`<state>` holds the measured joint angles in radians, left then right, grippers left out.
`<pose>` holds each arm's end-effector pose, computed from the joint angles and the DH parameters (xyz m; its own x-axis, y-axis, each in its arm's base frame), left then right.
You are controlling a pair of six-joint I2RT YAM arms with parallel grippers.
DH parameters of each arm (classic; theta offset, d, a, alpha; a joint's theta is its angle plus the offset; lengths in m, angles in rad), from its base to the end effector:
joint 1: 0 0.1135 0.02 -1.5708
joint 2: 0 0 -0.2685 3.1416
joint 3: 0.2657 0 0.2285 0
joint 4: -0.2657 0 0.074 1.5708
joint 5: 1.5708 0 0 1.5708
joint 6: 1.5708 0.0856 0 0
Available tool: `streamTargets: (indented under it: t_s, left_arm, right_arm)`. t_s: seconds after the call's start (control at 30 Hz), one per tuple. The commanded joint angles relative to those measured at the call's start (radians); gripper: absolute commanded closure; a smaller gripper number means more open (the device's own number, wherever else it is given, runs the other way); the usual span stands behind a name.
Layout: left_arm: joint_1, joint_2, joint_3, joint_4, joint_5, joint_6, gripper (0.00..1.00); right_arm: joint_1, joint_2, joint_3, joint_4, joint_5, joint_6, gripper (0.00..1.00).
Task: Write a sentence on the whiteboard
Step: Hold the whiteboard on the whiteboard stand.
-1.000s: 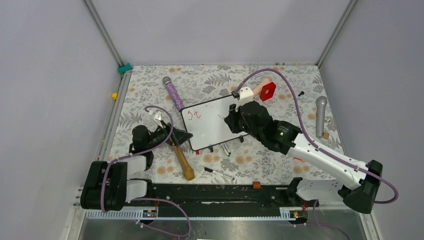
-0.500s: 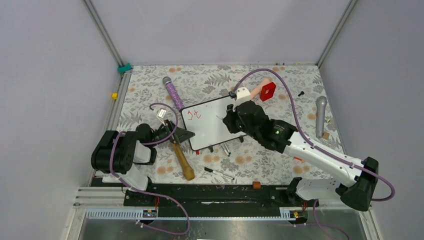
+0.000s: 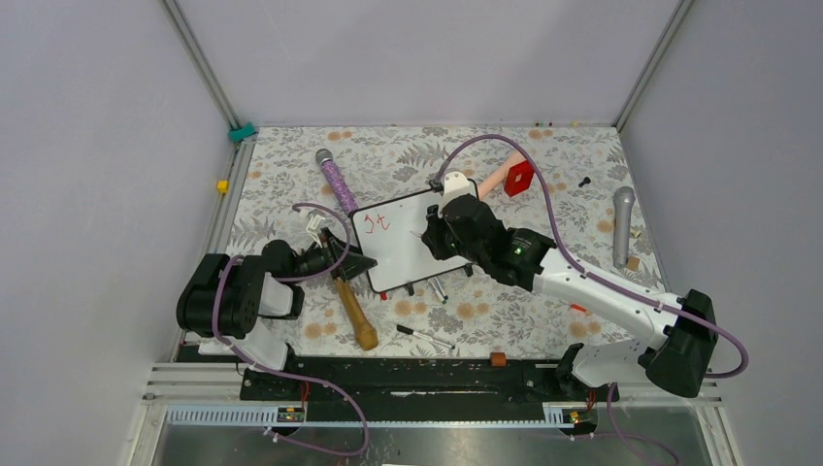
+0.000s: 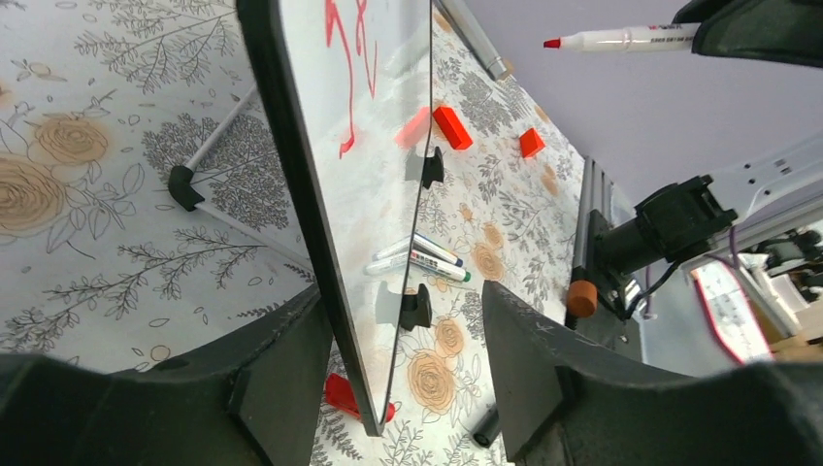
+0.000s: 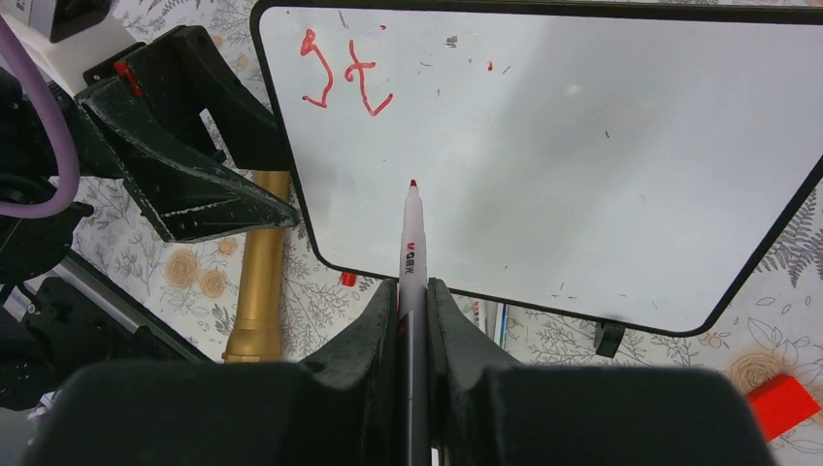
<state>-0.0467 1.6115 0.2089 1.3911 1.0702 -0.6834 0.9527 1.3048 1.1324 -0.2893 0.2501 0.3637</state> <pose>0.2383 -0.0863 0.1731 -0.5764 -0.2764 -0.7690 0.6896 0.3403 -0.6392 0.2012 0.2464 0.3239 -0.4765 -0.0753 -0.8760 -0.5261 0.8227 0.2154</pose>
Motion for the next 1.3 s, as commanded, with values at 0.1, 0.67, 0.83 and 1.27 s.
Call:
streamTargets:
  t_s: [0.1,0.67,0.83,1.27]
  left_arm:
    - [-0.005,-0.033,-0.002,0.079,0.028,0.123,0.40]
    - [-0.003,0.070,0.064,0.082,0.139,0.152,0.63]
    - [0.022,0.099,0.084,0.081,0.148,0.094,0.62]
    - [0.046,0.186,0.098,0.082,0.122,0.011,0.63]
  right_arm:
    - [-0.003,0.004,0.049,0.049,-0.011,0.014,1.00]
    - [-0.002,0.010,0.047,0.046,-0.014,0.010,1.00]
    - [0.000,0.012,0.045,0.047,-0.011,0.005,1.00]
    - [0.000,0.015,0.042,0.047,-0.005,0.000,1.00]
